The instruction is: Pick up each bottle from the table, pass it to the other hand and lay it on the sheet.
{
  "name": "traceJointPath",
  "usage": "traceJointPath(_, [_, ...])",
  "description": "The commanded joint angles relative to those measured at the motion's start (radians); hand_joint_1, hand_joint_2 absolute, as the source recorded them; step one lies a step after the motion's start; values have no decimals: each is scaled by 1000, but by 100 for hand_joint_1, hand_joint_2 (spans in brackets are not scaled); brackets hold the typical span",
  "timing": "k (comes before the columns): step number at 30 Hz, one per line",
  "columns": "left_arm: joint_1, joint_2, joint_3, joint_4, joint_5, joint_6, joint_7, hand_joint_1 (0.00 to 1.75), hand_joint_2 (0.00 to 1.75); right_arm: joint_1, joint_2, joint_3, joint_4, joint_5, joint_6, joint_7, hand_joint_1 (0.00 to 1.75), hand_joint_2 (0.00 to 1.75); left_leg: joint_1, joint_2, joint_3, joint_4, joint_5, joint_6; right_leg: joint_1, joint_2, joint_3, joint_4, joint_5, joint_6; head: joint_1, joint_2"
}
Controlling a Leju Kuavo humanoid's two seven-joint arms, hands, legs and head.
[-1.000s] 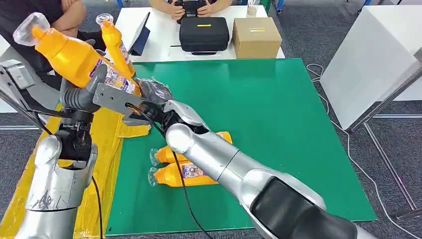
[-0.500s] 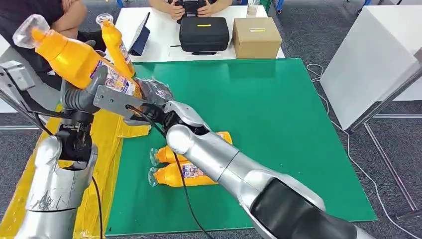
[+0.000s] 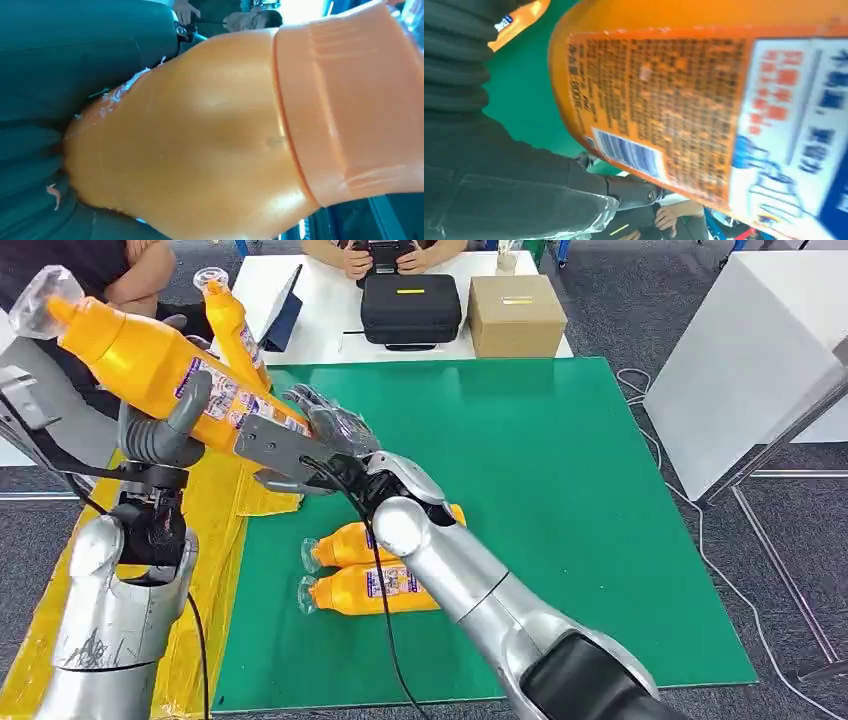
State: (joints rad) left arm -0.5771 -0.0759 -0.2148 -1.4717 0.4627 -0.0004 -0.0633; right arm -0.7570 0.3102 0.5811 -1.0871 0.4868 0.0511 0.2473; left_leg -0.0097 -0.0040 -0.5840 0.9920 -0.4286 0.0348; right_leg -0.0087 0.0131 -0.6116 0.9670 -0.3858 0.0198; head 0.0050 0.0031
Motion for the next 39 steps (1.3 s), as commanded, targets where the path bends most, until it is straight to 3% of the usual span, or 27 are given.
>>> traceJointPath(1, [16,41,41,34,0,-14,-16,175,175,-33,-141,-131,-210,-92,41,-34,0,0,1,-3,4,2,-3,-3,1,-5,5,1,-3,-1,0,0])
traceJointPath(8, [-16,72,7,95,-49,-14,-55,175,175,3,-229,-135,-277,-90,29,-32,0,0,0,-3,2,0,-1,-1,1,-3,3,-1,-1,0,0,0])
traceJointPath(14, [-25,158,-2,127,-635,286,-131,175,175,68,-315,-209,-408,-87,31,-9,0,0,0,-3,1,0,0,-2,1,-3,3,-1,-1,-1,0,0])
traceJointPath(16, [-27,198,3,161,-834,375,-135,175,175,69,-337,-219,-407,-93,44,-11,0,0,0,-3,2,0,-1,-2,0,-3,3,-1,-1,-1,0,0])
traceJointPath(17, [-27,235,-2,199,-1070,480,-115,175,175,67,-348,-223,-399,-114,60,-28,0,0,0,-2,2,0,-1,-2,0,-3,3,-1,-1,-1,0,0])
traceJointPath(20, [10,278,34,245,-1352,568,-82,175,175,45,-350,-219,-367,-145,81,-46,0,0,0,0,3,0,-1,-2,0,-1,3,-1,-1,-1,0,0])
traceJointPath(26, [-6,263,35,443,-1631,616,-9,175,175,15,-348,-182,-298,-194,107,-67,0,0,0,1,5,-1,-1,-3,0,-1,4,0,-1,-1,0,0])
traceJointPath(31, [-15,258,21,482,-1665,627,2,175,175,17,-349,-176,-295,-196,108,-71,0,0,1,0,4,0,-1,-2,1,-1,4,0,-2,0,0,0])
traceJointPath(32, [-22,271,-2,520,-1762,620,45,175,175,10,-347,-167,-284,-215,128,-84,0,0,1,1,3,0,-1,-2,1,-1,3,0,-1,0,1,0])
traceJointPath(39, [-13,243,-28,731,-1803,699,33,175,175,8,-358,-123,-257,-223,137,-104,0,0,0,0,6,-1,-2,-3,0,-1,6,-1,-2,-1,0,0])
